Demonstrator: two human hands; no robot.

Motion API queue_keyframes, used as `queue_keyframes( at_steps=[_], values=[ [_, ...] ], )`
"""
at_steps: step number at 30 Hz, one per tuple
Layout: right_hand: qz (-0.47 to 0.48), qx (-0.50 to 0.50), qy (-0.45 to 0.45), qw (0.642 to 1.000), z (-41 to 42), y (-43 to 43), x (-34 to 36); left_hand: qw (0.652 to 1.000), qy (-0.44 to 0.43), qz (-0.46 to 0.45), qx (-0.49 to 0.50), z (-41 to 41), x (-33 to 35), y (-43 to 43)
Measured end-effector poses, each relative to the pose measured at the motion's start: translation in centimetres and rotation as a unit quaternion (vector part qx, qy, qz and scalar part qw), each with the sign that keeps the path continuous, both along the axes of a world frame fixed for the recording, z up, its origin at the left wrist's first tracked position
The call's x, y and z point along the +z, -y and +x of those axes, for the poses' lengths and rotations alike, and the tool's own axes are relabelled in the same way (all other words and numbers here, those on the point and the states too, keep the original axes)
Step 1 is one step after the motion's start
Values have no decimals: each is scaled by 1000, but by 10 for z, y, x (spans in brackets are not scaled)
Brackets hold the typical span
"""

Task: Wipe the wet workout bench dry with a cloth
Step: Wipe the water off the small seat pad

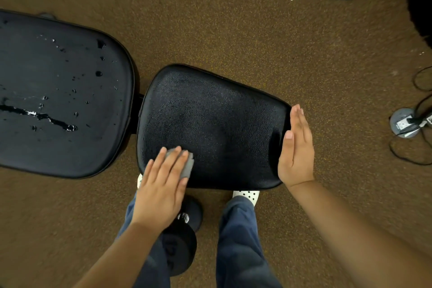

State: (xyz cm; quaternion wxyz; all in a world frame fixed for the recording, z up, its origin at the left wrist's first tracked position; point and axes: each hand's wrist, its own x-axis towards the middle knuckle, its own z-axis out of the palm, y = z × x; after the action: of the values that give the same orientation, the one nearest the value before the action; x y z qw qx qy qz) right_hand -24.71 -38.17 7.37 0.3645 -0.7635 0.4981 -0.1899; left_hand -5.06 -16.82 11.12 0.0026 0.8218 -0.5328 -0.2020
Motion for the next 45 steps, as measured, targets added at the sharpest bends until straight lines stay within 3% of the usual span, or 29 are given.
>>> queue_keyframes(
  at_steps=[8, 13, 17, 22, 25, 26, 29, 31, 36, 42, 45],
  values=[
    [-28, 8, -37, 999, 2, 0, 2, 991, -2, -62, 118, 47, -8, 52],
    [-62, 29, -88, 994, 7, -1, 8, 988, 12, -92, 125, 61, -14, 103],
    [-86, 75, -61, 992, 28, -7, 18, 987, 0, -112, 119, 57, -16, 139],
    [-78, 148, -18, 986, 80, -16, 31, 978, -118, -156, 76, 48, -9, 168],
    [-44, 156, -26, 986, 120, -15, 35, 944, -255, -203, 44, 54, 0, 171],
    [-43, 154, -39, 986, 133, -13, 35, 937, -263, -223, 59, 59, 3, 169],
    [-83, 154, -126, 977, 166, -3, 32, 933, -139, -278, 183, 83, -1, 153],
    [-106, 164, -181, 964, 183, 4, 27, 931, -67, -259, 247, 98, -11, 138],
    [-166, 228, -206, 937, 217, 12, 17, 949, -82, -203, 227, 105, -27, 118],
    [-147, 398, -100, 900, 252, 32, 18, 948, -90, -218, 212, 105, -30, 116],
    [-164, 389, -111, 900, 245, 29, 18, 951, -99, -208, 207, 106, -30, 117]
  ],
)
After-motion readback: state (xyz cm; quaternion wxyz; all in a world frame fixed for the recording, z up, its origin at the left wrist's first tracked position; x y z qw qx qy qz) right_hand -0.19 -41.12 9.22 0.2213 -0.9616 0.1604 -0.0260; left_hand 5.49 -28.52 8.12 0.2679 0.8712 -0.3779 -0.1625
